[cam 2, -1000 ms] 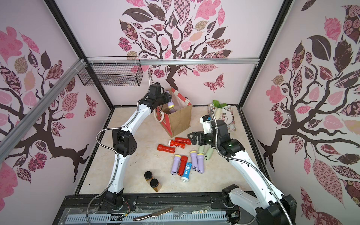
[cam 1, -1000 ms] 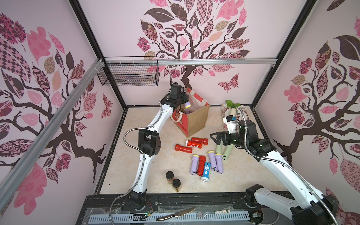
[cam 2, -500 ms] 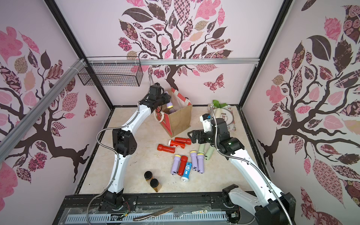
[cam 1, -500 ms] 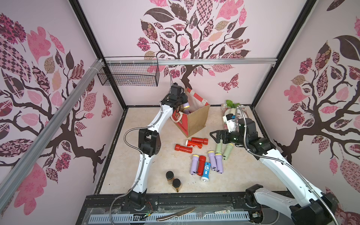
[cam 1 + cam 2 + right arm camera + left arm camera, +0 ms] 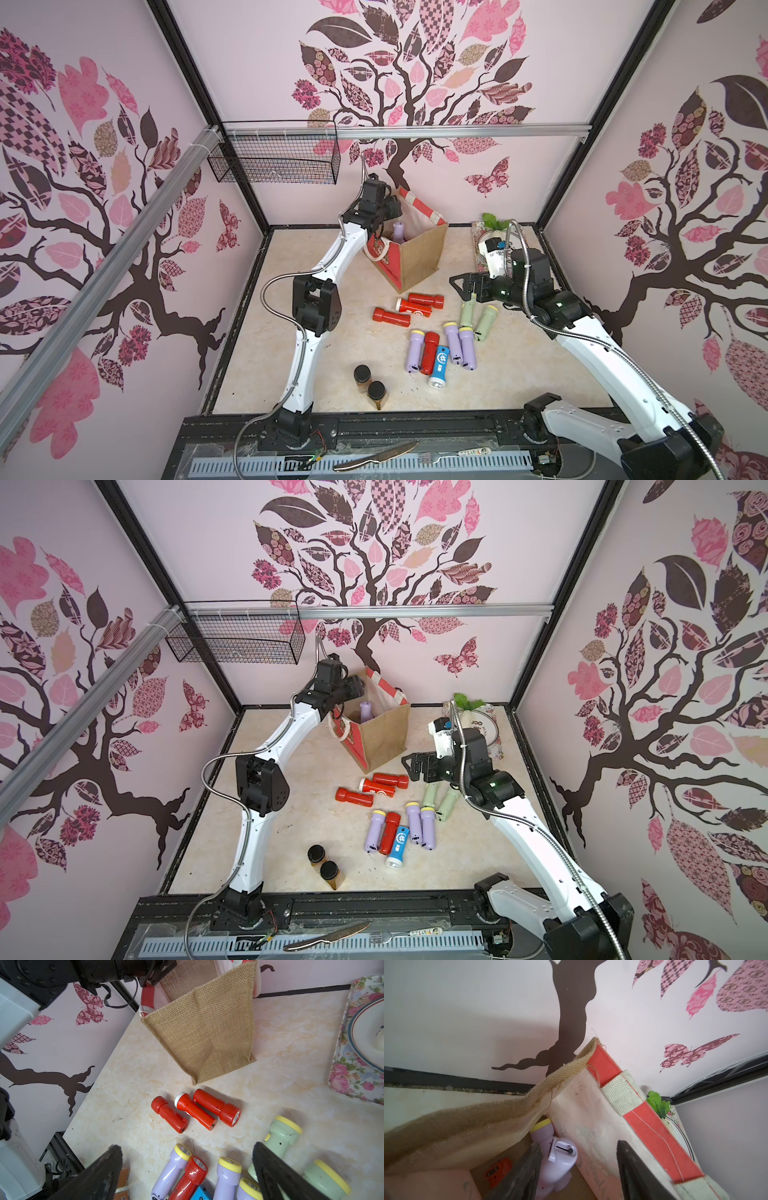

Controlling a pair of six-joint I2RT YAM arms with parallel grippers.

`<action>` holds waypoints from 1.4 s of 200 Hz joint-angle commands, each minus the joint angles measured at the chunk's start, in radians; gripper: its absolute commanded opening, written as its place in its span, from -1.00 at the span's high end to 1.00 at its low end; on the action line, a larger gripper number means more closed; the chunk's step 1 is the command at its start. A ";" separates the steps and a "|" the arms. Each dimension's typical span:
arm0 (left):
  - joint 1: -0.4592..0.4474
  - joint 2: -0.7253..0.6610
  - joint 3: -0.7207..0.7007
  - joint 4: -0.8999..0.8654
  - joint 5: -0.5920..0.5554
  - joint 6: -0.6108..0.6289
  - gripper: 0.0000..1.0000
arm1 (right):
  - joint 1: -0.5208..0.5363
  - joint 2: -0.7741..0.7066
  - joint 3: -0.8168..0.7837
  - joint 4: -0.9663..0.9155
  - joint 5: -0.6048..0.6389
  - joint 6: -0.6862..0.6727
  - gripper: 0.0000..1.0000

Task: Put the flashlights into the tote bags
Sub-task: Place the flashlight in the canvas bag, then pick up the flashlight from the center of the board.

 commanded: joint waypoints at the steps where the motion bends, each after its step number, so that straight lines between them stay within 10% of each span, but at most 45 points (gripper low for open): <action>1: -0.003 -0.087 -0.033 0.045 -0.011 0.017 -0.30 | -0.005 0.017 0.058 -0.028 0.028 -0.005 -1.00; 69: -0.043 -0.235 -0.072 0.000 0.074 0.030 -0.50 | -0.005 0.121 0.185 -0.165 0.172 0.024 -0.99; 280: -0.087 -0.955 -0.906 -0.179 0.141 0.074 -0.96 | -0.062 0.180 0.171 -0.402 0.214 0.145 -1.00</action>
